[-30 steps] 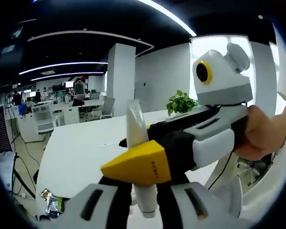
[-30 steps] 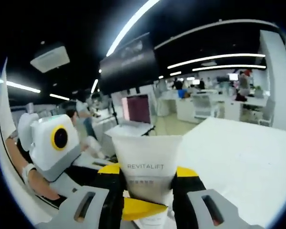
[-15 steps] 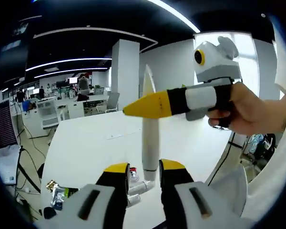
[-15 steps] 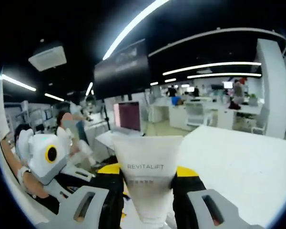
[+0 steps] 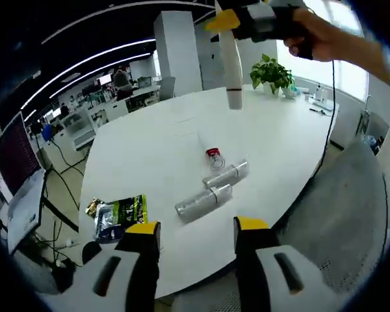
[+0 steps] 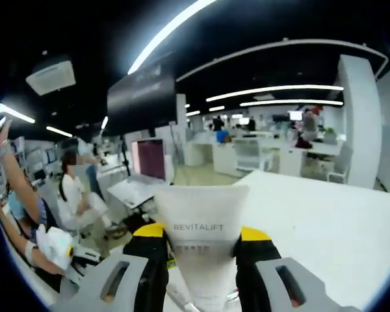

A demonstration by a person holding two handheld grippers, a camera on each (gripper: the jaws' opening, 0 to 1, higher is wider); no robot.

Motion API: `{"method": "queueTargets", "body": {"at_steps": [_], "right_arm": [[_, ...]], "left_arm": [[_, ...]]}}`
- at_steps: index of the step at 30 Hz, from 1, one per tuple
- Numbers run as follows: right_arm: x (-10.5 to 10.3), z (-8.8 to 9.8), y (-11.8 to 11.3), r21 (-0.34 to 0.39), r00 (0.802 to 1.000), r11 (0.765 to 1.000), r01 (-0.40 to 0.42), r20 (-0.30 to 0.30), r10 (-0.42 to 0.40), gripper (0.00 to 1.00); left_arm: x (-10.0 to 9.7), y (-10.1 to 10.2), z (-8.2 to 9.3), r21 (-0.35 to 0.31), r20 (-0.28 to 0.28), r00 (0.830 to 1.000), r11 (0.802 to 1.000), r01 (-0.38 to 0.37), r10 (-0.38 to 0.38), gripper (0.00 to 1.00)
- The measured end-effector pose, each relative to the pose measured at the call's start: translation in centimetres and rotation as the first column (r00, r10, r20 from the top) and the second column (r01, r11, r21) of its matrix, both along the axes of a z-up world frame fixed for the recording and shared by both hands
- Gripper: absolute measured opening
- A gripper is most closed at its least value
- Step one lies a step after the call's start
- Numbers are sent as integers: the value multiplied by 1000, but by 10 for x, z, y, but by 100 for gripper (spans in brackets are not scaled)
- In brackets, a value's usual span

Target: Arrange the skincare products in the storage area until every visible bottle or jar stands upright without overlapping.

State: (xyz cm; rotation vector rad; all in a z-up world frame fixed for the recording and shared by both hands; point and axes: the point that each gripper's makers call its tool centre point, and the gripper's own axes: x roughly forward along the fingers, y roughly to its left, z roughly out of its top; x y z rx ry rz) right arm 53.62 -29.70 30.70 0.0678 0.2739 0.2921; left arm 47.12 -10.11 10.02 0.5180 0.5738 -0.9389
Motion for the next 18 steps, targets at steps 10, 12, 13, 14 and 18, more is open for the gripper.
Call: {"method": "queueTargets", "body": {"at_steps": [10, 12, 13, 14, 18], "right_arm": [[23, -15, -36, -3, 997, 998, 62, -45, -62, 36], [27, -20, -41, -3, 996, 997, 73, -55, -73, 36], [30, -24, -44, -4, 995, 997, 79, -64, -80, 36], [32, -26, -45, -4, 994, 996, 84, -69, -84, 36], [41, -40, -54, -7, 990, 994, 107, -93, -107, 36]], "left_arm": [[8, 6, -21, 40, -25, 999, 999, -36, 37, 37], [16, 9, -23, 57, -16, 999, 997, -48, 49, 35], [17, 9, -26, 62, -14, 999, 997, -51, 52, 35], [18, 10, -29, 65, -17, 998, 996, -57, 58, 34], [9, 11, -37, 132, -9, 1000, 991, -4, 5, 30]]}}
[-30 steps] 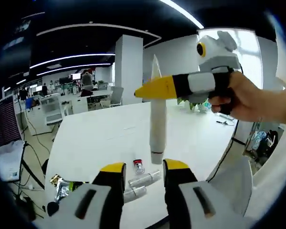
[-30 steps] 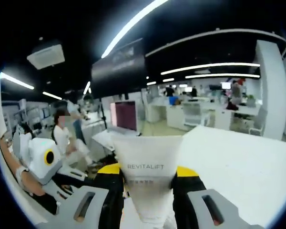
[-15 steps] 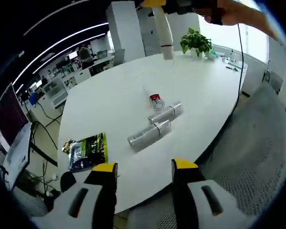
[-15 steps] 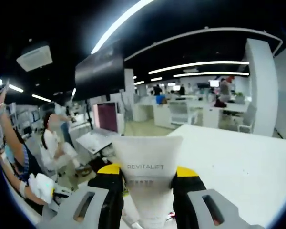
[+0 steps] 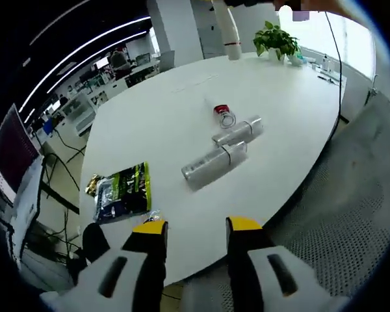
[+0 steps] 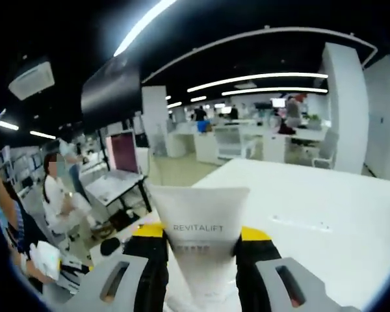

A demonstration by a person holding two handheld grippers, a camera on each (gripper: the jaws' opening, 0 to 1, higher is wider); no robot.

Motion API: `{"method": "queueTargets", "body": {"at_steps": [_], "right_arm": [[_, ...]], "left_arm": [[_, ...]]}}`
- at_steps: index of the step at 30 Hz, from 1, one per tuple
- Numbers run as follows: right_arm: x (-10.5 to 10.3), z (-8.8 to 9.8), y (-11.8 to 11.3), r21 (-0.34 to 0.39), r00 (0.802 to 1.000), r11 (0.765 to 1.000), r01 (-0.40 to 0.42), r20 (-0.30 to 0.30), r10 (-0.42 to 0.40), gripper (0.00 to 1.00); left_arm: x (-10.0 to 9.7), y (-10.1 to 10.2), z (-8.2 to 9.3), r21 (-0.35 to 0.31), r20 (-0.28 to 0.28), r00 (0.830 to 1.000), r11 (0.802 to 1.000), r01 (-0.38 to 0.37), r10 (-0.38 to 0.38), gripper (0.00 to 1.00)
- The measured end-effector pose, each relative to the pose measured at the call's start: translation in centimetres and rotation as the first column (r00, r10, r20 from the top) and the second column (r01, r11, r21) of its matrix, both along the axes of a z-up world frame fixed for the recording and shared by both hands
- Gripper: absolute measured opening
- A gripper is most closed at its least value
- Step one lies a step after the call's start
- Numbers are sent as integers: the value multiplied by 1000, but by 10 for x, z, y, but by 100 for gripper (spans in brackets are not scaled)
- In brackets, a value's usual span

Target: Arrange the skincare products in the storage area until every visible bottle or jar stands upright without overlapping.

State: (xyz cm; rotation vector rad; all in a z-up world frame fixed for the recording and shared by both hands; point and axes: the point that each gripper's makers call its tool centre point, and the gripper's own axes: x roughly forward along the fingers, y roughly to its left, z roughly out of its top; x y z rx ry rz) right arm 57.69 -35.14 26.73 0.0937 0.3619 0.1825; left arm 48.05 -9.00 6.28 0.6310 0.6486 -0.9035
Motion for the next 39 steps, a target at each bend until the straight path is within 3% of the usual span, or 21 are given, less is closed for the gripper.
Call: {"method": "queueTargets", "body": {"at_steps": [19, 23, 31, 39], "right_arm": [[27, -82, -45, -52, 981, 994, 94, -165, -101, 35], [28, -88, -52, -69, 976, 991, 115, -176, -126, 35], [26, -92, -60, -79, 972, 986, 146, -175, -158, 35], [18, -102, -62, -99, 966, 982, 160, -191, -176, 35]], "left_arm": [[5, 6, -2, 0, -10, 999, 1000, -31, 31, 22], [6, 2, 4, -37, 12, 1000, 999, -23, 23, 16], [7, 2, 5, -49, 14, 1000, 998, -25, 25, 16], [3, -3, 6, -44, 25, 1000, 999, 19, -18, 15]]}}
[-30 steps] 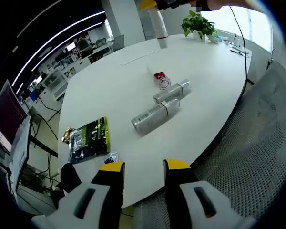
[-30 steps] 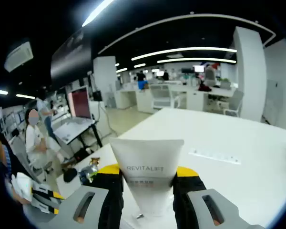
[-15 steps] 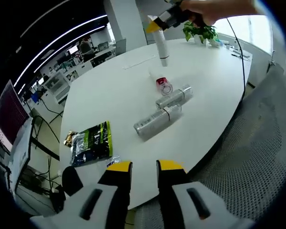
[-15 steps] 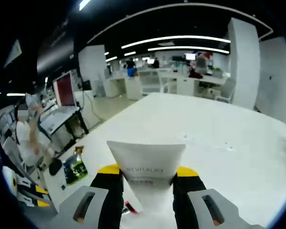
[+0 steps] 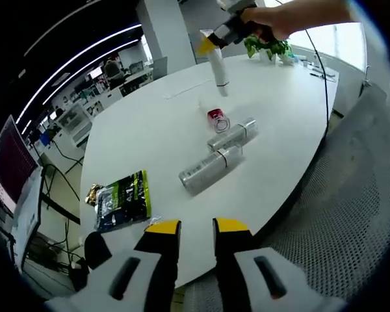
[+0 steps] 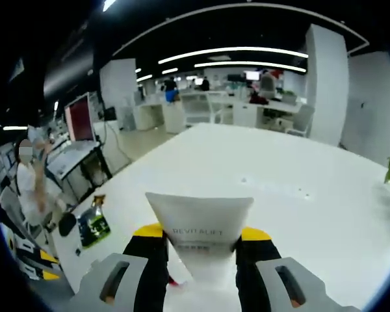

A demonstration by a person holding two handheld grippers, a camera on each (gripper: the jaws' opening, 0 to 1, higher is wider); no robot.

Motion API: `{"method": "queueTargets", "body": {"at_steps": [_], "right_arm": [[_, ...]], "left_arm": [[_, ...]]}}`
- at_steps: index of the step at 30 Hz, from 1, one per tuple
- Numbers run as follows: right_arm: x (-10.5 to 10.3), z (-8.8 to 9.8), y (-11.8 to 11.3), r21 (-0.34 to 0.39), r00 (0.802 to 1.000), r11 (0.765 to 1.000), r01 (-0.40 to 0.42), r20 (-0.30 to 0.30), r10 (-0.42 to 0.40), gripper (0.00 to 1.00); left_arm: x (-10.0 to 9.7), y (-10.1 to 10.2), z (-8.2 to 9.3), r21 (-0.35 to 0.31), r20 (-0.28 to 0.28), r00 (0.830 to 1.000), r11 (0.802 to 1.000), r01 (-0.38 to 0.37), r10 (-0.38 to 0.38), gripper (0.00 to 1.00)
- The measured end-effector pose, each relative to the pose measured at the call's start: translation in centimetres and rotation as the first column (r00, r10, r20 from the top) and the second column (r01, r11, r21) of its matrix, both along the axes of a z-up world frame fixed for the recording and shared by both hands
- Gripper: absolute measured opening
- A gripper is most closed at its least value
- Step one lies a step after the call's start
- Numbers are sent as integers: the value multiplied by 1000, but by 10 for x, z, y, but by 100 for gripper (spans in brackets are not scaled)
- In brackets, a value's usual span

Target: Arrange the skincare products in the storage area until every visible bottle or jar stands upright without overlapping.

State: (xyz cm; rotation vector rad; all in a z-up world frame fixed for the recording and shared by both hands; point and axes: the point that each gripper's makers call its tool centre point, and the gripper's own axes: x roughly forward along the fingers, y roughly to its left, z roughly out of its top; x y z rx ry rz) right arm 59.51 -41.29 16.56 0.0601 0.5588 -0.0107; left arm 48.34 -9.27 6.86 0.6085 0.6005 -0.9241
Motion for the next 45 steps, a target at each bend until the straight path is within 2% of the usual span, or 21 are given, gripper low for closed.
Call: {"method": "queueTargets", "body": {"at_steps": [10, 29, 45], "right_arm": [[4, -5, -7, -20, 1000, 1000, 18, -13, -18, 36], [25, -19, -45, -33, 996, 997, 75, -42, -77, 36], [45, -43, -50, -47, 993, 996, 76, -90, -80, 36]], "left_arm": [[0, 0, 0, 7, 5, 1000, 1000, -2, 2, 15], [1, 3, -4, 26, -16, 1000, 999, -23, 24, 11], [1, 6, -7, 35, -27, 999, 999, -36, 37, 9]]}}
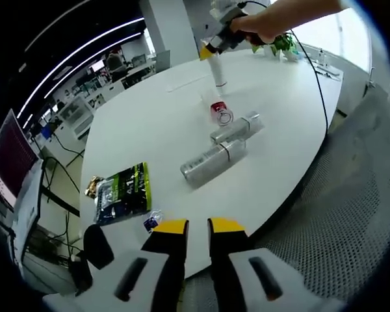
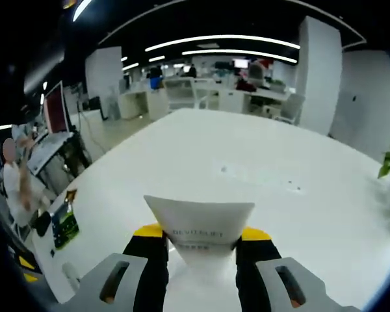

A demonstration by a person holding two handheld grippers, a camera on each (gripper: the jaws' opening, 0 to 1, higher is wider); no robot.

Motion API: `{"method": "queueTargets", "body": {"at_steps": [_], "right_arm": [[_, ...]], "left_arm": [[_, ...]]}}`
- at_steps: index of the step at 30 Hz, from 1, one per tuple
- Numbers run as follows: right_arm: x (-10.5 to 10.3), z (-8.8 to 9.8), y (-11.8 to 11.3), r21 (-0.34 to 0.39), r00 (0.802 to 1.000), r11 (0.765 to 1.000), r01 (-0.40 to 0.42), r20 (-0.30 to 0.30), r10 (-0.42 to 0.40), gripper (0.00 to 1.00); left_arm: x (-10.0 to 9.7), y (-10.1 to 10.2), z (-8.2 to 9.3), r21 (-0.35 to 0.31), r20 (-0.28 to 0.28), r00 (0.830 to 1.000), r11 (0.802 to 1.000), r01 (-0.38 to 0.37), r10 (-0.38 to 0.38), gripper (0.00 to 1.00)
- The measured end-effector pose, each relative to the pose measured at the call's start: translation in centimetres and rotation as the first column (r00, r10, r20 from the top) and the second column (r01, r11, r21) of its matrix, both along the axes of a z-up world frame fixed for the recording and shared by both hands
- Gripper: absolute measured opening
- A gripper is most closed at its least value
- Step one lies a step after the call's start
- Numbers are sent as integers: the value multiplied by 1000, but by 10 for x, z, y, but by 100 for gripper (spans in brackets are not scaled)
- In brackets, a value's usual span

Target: Arrange the skincare products in the storage area until every visible bottle or jar stands upright without overlapping.

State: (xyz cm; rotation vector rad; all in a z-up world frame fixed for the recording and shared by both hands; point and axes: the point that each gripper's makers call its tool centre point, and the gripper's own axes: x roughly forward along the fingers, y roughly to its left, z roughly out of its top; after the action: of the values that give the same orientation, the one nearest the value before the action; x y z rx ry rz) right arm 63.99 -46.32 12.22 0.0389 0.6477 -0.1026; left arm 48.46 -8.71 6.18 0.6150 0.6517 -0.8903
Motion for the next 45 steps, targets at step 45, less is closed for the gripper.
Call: {"method": "queueTargets", "body": {"at_steps": [45], "right_arm": [[-4, -3, -11, 46, 981, 981, 189, 40, -191, 38]], "left_arm": [[-1, 2, -2, 12, -11, 1000, 1000, -8, 8, 7]]}}
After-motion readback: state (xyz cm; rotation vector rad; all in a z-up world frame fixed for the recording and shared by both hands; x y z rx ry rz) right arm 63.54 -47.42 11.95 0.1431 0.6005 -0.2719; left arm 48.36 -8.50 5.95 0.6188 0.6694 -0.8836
